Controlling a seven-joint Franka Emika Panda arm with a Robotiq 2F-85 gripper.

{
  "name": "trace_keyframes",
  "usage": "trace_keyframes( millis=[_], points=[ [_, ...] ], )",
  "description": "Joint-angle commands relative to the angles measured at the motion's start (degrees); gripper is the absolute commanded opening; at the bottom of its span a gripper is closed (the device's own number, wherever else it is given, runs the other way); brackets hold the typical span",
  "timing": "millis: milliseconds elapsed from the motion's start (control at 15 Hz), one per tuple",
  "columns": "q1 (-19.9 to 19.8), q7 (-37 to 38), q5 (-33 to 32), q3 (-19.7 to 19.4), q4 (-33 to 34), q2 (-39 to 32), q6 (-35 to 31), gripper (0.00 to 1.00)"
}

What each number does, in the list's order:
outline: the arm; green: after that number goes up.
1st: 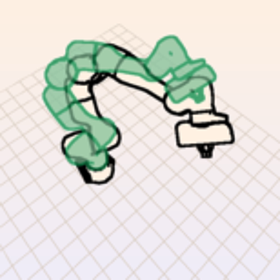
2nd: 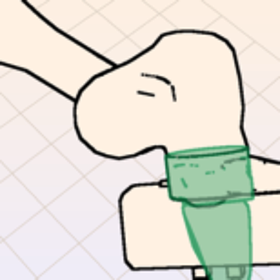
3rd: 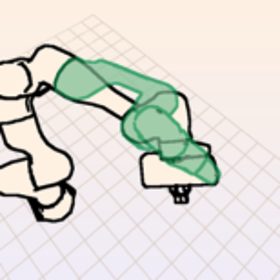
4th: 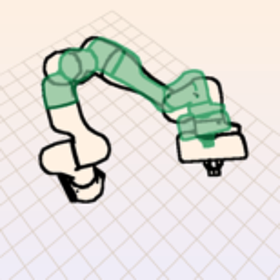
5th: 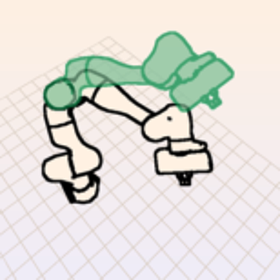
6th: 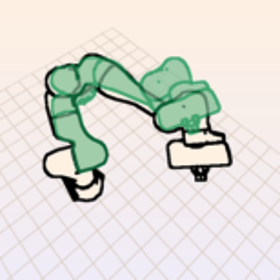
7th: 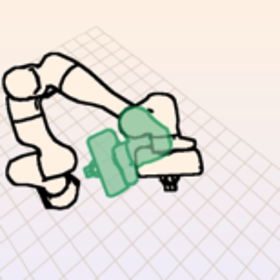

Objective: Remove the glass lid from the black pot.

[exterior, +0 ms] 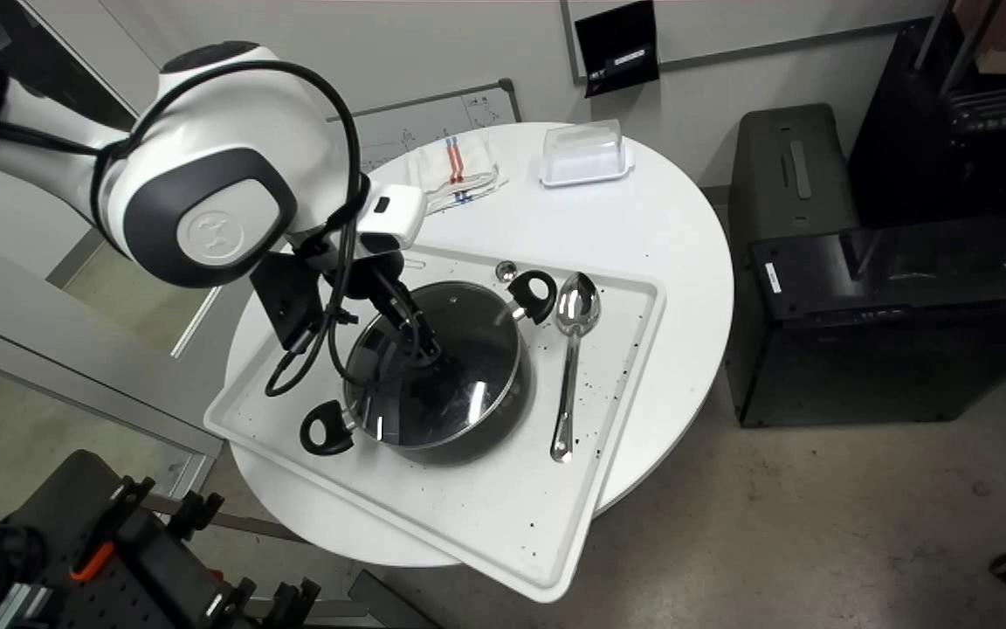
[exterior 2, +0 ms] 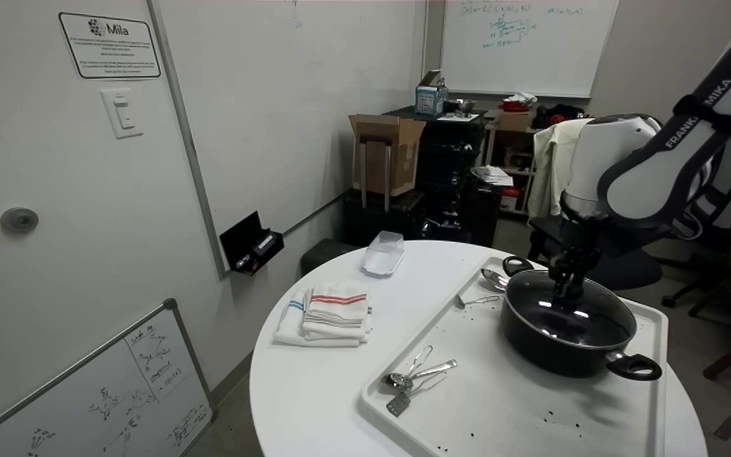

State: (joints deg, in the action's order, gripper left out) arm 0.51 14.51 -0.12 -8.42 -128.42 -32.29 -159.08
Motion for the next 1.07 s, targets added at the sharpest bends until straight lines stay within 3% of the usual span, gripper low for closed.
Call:
trace_keyframes(
  millis=[0,533,1000],
  points=[
    [0.59,-0.04,0.33,-0.63,-2.01,3.79,2.16,0.25],
    [1.69,-0.15,-1.17,-0.07,-5.89,11.44,5.60,0.25],
    [7.71,2.25,-5.95,1.34,-7.36,12.80,5.92,0.25]
  ],
)
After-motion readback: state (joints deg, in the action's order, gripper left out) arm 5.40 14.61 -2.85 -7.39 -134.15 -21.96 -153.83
